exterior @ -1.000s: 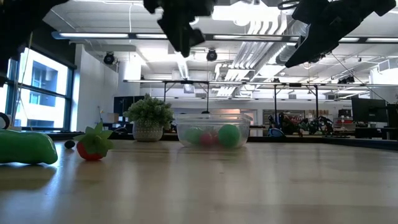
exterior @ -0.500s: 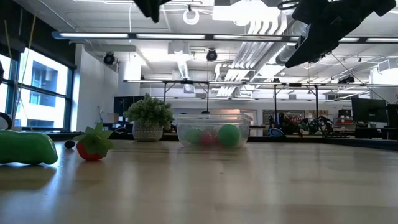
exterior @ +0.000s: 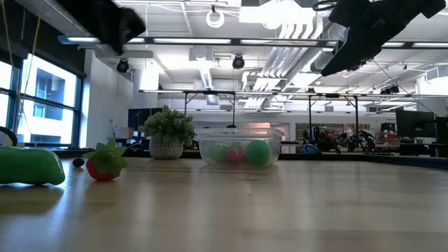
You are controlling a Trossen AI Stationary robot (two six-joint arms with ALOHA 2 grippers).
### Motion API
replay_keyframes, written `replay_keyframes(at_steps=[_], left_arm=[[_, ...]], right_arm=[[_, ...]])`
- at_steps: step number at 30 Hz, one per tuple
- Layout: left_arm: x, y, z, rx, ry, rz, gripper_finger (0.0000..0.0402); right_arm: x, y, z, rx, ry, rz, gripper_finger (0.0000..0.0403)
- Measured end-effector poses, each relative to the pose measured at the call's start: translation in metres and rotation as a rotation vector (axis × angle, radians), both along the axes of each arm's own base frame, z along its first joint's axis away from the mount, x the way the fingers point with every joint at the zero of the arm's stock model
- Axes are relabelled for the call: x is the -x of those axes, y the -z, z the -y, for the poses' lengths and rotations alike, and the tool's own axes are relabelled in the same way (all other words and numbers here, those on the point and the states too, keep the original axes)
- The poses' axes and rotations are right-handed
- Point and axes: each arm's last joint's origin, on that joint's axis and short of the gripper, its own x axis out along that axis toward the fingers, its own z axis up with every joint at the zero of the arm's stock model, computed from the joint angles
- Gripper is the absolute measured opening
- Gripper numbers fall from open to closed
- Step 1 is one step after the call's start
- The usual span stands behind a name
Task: Pick and placing Produce into tupperware
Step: Put the pea into the transparent container
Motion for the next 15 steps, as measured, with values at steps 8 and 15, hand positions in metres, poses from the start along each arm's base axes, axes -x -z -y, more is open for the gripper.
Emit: replay_keyframes(at_steps=[8,15], left_arm=[[0.006,0.055,0.041,0.150,0.019,-0.124,0.0147],[-0.002,0.075,0.056,0.171,0.014,-0.165,0.0169]], right_arm=[[0.000,0.000,0.000,0.000,0.000,-0.002,0.0075],[0.000,0.000,0.000,0.002,0.003,-0.003,0.0075]])
